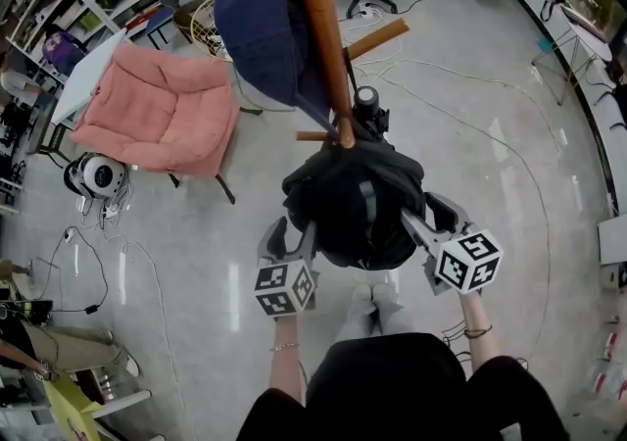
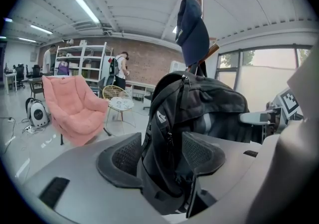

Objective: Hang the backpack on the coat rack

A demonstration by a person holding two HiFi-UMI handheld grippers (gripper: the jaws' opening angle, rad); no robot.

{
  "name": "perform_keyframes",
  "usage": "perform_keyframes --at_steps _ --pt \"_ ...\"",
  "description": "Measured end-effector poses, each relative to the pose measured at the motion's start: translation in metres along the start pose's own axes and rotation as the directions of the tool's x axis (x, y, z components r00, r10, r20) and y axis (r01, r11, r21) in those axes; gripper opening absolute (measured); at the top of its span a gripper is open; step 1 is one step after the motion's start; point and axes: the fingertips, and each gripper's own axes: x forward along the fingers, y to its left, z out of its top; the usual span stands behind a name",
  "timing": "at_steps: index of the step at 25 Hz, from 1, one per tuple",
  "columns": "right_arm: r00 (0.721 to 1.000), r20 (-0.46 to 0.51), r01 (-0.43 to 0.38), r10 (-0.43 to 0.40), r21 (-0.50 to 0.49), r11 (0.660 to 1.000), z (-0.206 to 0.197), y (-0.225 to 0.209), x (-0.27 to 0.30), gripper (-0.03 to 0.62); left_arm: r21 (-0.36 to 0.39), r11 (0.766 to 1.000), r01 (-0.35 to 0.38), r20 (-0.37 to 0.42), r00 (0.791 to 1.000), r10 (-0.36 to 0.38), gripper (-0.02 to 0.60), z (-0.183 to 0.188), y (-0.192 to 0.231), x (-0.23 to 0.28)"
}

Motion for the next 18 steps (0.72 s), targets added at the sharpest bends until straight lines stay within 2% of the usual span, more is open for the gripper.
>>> perform_keyframes --at_steps 8,14,18 --pt "0.999 0.033 -0.015 0.016 -0.027 1.000 0.010 0.010 -0.023 0.201 0.048 0.999 -0.001 0.043 0.999 -0.001 0.235 0.015 -0.001 -0.028" --pt "0.996 0.085 0.006 0.001 -0.074 0.997 0.030 0.017 -0.042 0.099 0.058 0.998 -0.001 0.111 0.994 -0.005 0.108 0.039 -0.008 -0.053" --pt "0.993 0.119 0.019 -0.007 -0.093 0.995 0.046 0.019 -0.053 0.051 0.084 0.996 0.007 0.140 0.990 -0.018 0.063 0.053 -0.015 -0.065"
